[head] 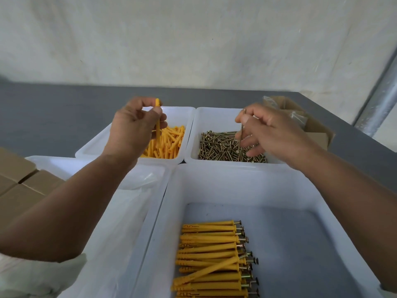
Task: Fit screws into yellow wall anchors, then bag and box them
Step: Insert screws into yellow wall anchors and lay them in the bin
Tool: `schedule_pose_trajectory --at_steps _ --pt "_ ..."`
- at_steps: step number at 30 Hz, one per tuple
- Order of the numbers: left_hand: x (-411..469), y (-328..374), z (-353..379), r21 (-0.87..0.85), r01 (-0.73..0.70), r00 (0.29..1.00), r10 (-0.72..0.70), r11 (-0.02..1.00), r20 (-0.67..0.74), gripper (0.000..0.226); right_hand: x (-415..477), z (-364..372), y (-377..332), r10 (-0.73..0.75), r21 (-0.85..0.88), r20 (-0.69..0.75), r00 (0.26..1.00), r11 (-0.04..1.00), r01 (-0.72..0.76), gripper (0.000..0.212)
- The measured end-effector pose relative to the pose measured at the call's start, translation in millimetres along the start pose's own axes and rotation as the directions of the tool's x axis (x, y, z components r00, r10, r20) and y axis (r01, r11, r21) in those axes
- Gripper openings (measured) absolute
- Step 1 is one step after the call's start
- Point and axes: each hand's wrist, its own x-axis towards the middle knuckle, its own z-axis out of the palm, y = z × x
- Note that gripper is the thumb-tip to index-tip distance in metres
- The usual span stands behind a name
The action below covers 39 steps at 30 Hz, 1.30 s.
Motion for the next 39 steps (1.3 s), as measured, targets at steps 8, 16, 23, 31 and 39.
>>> schedule_pose_trajectory --at_steps 8,16,23,31,39 --pt "-5 1 12 -0.419 0.438 0.899 -0.388 0.795 0.205 0.005 -9 7 -16 0.115 0.141 0.260 0.959 0.978 -0.156 0.021" --pt "-10 3 20 -0.481 0.531 0.847 -0.460 0.698 0.266 0.013 -20 24 -21 0.196 -0.040 0.553 0.810 0.977 -0.210 0.024" --pt "-12 5 21 -0.472 0.545 0.838 -0.471 0.693 0.276 0.018 -22 29 -20 0.237 -0.115 0.554 0.798 0.971 -0.209 0.022" --pt "-14 6 23 -0.445 0.535 0.844 -0.438 0.718 0.309 0.017 -20 32 -16 0.245 -0.117 0.524 0.816 0.969 -0.217 0.021" --pt "-16 6 23 -0.411 0.527 0.840 -0.381 0.744 0.387 0.019 -19 33 -17 0.228 -0.091 0.485 0.844 0.973 -0.210 0.013"
